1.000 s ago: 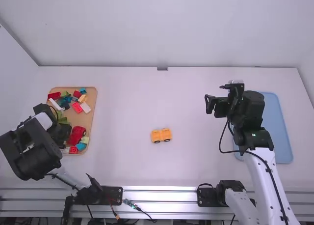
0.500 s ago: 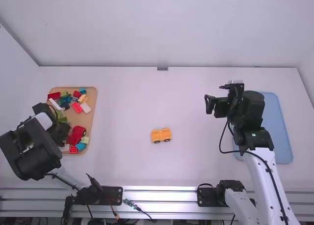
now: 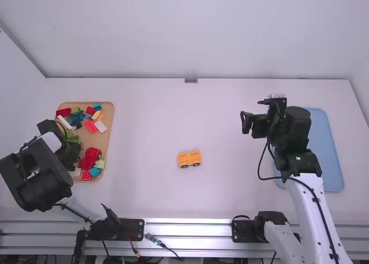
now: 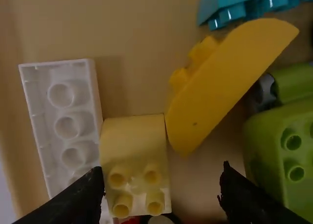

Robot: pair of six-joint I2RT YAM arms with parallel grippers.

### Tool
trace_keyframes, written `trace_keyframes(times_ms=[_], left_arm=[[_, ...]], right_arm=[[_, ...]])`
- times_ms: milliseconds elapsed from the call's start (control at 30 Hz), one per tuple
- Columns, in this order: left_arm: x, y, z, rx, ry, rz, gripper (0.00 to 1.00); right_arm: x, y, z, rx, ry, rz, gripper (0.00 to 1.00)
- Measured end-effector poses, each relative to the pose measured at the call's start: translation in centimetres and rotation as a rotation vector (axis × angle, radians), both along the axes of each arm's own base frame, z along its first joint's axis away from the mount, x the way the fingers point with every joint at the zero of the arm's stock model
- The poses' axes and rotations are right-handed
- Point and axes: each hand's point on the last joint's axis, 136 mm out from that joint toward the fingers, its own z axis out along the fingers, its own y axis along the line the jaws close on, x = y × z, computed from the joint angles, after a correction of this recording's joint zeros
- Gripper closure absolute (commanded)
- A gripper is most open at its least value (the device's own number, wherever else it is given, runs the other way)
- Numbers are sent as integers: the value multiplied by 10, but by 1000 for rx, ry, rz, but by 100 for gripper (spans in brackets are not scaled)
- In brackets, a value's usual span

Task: Assemble lego blocks to make yellow taxi

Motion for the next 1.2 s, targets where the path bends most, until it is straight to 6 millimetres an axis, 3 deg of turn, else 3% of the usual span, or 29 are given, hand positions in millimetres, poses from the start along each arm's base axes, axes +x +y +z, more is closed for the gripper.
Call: trace_keyframes(times_ms=[533, 1000, 1200], left_arm=[[12, -9, 0, -56, -59, -36, 32], [32, 0, 5, -16, -149, -56, 30], [22, -10, -1, -60, -113, -55, 28]], right_arm=[[0, 0, 0, 0, 0, -1, 1], [0, 0, -1, 0, 3, 0, 1], [0, 0, -1, 0, 4, 0, 1]])
